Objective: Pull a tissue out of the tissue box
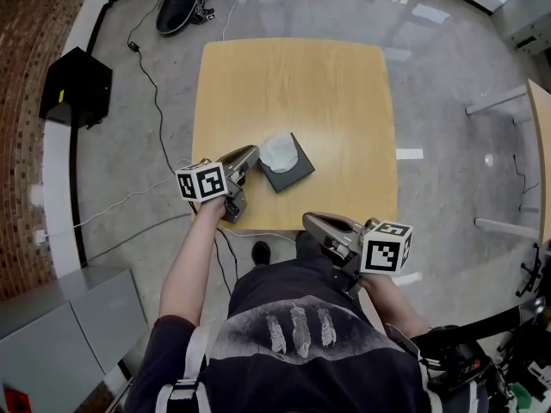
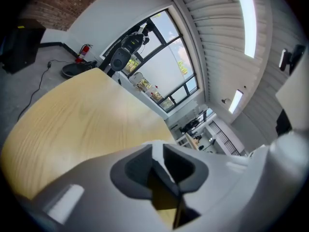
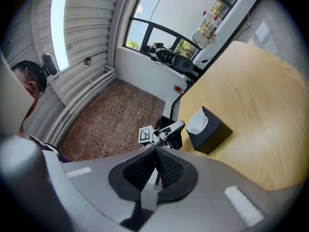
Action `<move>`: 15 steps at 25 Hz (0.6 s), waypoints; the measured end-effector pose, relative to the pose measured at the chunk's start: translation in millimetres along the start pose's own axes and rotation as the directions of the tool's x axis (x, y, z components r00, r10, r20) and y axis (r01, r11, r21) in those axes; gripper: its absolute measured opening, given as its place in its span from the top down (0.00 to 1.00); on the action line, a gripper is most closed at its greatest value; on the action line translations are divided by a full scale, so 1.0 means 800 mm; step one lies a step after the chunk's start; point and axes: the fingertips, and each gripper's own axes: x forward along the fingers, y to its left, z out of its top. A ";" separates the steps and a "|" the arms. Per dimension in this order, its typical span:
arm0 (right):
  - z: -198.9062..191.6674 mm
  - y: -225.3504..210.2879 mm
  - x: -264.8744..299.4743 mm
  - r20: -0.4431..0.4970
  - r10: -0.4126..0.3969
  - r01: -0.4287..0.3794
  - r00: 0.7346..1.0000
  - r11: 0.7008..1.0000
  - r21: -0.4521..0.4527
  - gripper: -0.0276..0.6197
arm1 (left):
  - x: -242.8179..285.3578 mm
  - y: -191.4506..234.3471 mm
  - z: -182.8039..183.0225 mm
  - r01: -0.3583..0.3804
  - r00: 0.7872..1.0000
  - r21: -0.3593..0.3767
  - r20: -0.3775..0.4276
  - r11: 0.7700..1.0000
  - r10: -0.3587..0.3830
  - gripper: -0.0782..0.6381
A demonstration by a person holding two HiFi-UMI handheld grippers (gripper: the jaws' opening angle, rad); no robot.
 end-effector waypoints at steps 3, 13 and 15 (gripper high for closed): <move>-0.003 0.000 -0.002 -0.004 -0.006 0.006 1.000 1.000 -0.001 0.98 | 0.011 0.003 -0.015 0.005 0.997 -0.040 -0.077 0.999 -0.008 0.57; -0.004 -0.011 -0.008 0.009 -0.033 0.033 0.999 0.999 0.000 0.98 | 0.030 0.009 -0.019 0.041 0.977 -0.007 -0.211 0.999 -0.042 0.68; -0.004 -0.014 -0.008 0.011 -0.037 0.037 0.999 0.999 -0.006 0.98 | 0.027 0.008 -0.007 0.040 0.988 0.013 -0.153 0.999 -0.038 0.83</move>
